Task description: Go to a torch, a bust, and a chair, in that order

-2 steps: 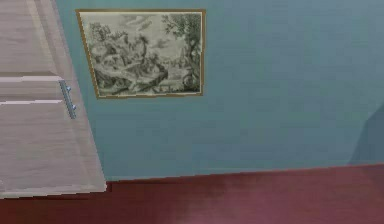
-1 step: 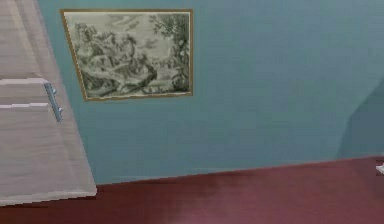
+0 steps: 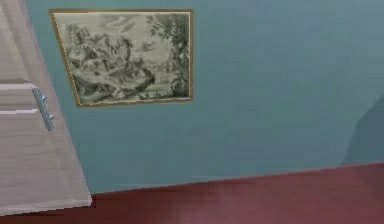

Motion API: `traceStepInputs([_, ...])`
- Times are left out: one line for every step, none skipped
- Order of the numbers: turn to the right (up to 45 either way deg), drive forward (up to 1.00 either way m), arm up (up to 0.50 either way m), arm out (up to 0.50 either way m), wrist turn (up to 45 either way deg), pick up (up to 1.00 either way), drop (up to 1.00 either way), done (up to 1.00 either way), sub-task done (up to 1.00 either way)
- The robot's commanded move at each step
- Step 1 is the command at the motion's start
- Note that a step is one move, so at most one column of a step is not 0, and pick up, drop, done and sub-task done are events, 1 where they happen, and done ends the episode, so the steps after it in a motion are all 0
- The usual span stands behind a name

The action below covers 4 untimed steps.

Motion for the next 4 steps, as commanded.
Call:
traceStepInputs([-45.0,0.0,0.0,0.0,0.0,0.0,0.0,0.0,0.0])
traceStepInputs([-42.0,0.0,0.0,0.0,0.0,0.0,0.0,0.0,0.0])
traceStepInputs([0.0,0.4,0.0,0.0,0.0,0.0,0.0,0.0,0.0])
traceStepInputs([-18.0,0.0,0.0,0.0,0.0,0.0,0.0,0.0,0.0])
